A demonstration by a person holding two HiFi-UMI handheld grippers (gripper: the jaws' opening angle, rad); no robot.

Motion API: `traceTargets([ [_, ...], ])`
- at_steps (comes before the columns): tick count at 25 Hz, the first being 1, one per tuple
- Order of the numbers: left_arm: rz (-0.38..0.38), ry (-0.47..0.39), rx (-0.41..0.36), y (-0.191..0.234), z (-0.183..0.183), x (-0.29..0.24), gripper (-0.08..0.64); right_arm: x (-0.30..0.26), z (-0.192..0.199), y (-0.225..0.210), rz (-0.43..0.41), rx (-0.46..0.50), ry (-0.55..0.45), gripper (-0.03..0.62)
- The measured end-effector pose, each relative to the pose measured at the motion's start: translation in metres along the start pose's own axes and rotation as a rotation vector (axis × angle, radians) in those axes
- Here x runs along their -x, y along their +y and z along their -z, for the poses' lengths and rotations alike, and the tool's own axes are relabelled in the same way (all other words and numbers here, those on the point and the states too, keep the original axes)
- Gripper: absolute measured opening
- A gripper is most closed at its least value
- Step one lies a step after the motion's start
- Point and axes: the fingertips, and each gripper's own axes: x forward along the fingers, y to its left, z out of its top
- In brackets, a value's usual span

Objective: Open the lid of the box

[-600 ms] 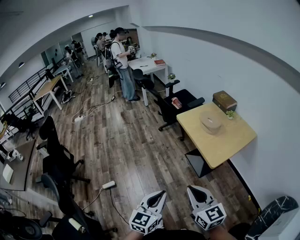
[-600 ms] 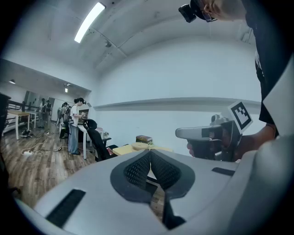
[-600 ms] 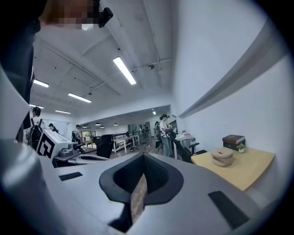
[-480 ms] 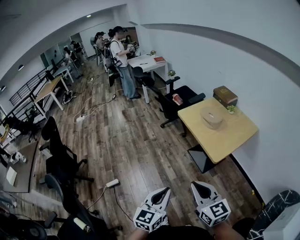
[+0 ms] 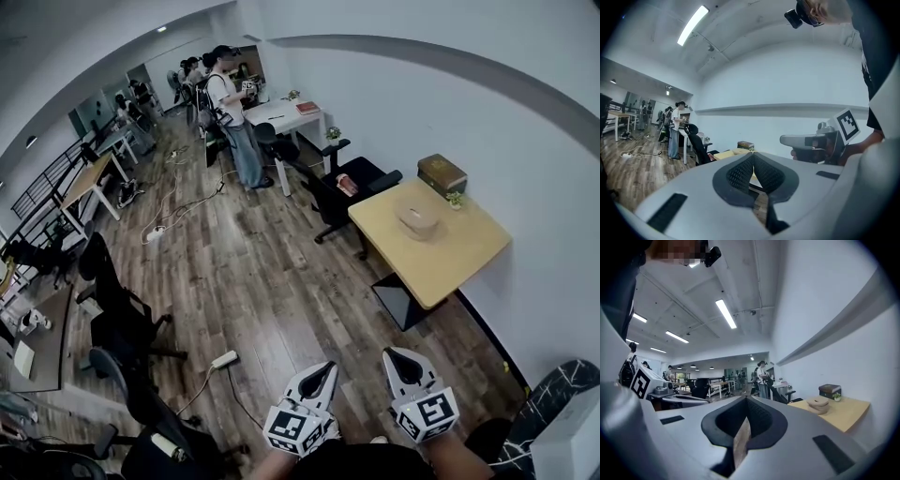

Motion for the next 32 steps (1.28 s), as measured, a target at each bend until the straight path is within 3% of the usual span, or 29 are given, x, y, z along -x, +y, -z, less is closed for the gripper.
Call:
traceTargets([
  [4, 0.002, 0.008, 0.018, 0.002, 0.004, 0.002, 0.021, -0.001, 0.000, -0.002, 0.043, 0.061, -0.047, 0.020],
  [17, -0.005, 0.009, 0.027, 0.051, 0.006, -0.001, 0.021, -0.032, -0.015, -0.003, 0.132, 0.109, -0.115, 0.024],
  [20, 0.006, 0.006, 0.028, 0.067, 0.003, -0.006, 0.021, -0.050, -0.014, 0.001, 0.130, 0.115, -0.103, 0.064],
  [26, 0.022, 0.003, 0.033, 0.103, 0.001, -0.011, 0.021, -0.081, -0.011, 0.008, 0.148, 0.124, -0.090, 0.238],
  [32, 0.058, 0.017, 0.047, 0.120, 0.005, -0.016, 0.021, -0.101, -0.008, 0.006, 0.186, 0.148, -0.066, 0.314],
])
